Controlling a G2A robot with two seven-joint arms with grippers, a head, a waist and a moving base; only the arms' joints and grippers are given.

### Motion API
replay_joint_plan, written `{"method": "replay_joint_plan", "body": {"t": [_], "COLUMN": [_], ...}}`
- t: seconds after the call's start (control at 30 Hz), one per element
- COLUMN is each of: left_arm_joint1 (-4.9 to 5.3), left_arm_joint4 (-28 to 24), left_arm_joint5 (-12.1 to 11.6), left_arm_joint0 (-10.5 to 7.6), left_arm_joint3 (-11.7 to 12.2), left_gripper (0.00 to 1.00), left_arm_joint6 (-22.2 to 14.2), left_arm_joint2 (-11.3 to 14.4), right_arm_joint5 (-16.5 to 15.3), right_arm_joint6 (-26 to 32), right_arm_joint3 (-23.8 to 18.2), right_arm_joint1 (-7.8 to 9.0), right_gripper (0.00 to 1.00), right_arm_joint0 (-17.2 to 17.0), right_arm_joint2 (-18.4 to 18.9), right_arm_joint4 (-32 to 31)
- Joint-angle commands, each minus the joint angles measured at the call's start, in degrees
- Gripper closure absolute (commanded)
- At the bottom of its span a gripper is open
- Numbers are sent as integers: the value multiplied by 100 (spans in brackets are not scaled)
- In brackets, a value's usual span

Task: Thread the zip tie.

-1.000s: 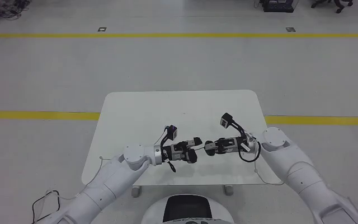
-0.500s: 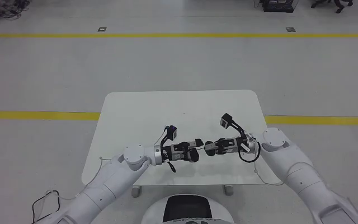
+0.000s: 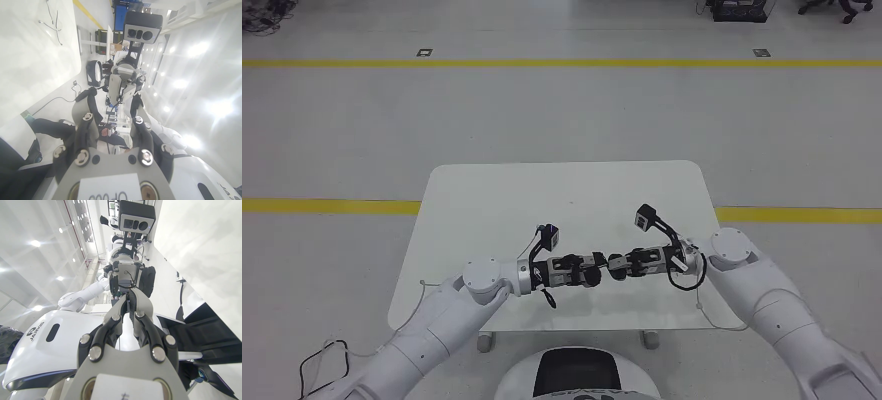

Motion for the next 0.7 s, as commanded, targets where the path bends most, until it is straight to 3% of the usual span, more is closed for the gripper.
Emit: {"method": "replay_joint_plan", "body": {"t": [0.0,0.67], "left_arm_joint1": [1,0], "left_arm_joint4": [-7,-96], "left_arm_joint5": [0,-38], "left_arm_joint0": [-1,-5], "left_arm_joint3": [-5,10], "left_gripper": [67,82], "left_arm_joint6": [-10,-93], "left_arm_joint2": [0,11], "right_arm_joint5": [13,198], "right_arm_joint6": [4,118], "right_arm_joint3": [24,320], "right_arm_joint1": [-6,-104], "right_gripper": [100,100], "right_arm_joint0": [9,163], "right_arm_joint2": [-5,-125], "right_arm_joint4": [-17,-124]}}
